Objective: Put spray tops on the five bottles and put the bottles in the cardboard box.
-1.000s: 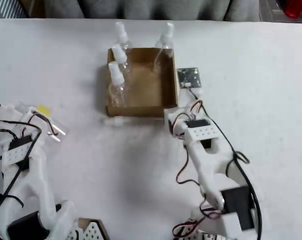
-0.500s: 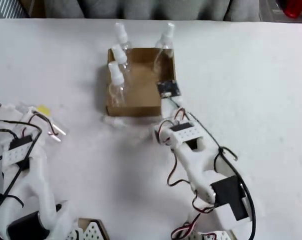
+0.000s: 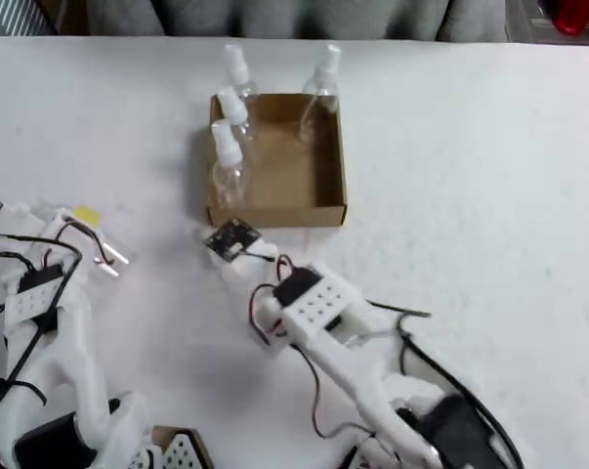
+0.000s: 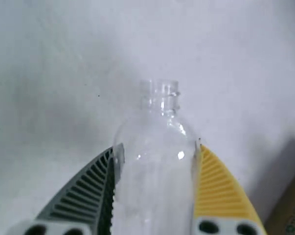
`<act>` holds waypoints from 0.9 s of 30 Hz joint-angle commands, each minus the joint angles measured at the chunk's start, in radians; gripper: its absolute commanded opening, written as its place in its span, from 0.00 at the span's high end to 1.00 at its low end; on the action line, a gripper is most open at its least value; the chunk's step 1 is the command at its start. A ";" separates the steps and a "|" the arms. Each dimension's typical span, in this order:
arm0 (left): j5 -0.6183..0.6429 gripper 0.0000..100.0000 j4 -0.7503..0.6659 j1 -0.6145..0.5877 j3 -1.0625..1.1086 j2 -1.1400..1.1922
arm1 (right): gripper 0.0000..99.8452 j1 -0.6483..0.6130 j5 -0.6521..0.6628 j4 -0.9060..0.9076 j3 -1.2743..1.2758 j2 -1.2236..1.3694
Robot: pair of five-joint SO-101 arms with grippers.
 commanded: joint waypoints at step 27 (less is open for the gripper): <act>0.006 0.98 -0.028 -0.024 -0.023 -0.004 | 0.85 0.036 0.072 0.012 -0.652 0.417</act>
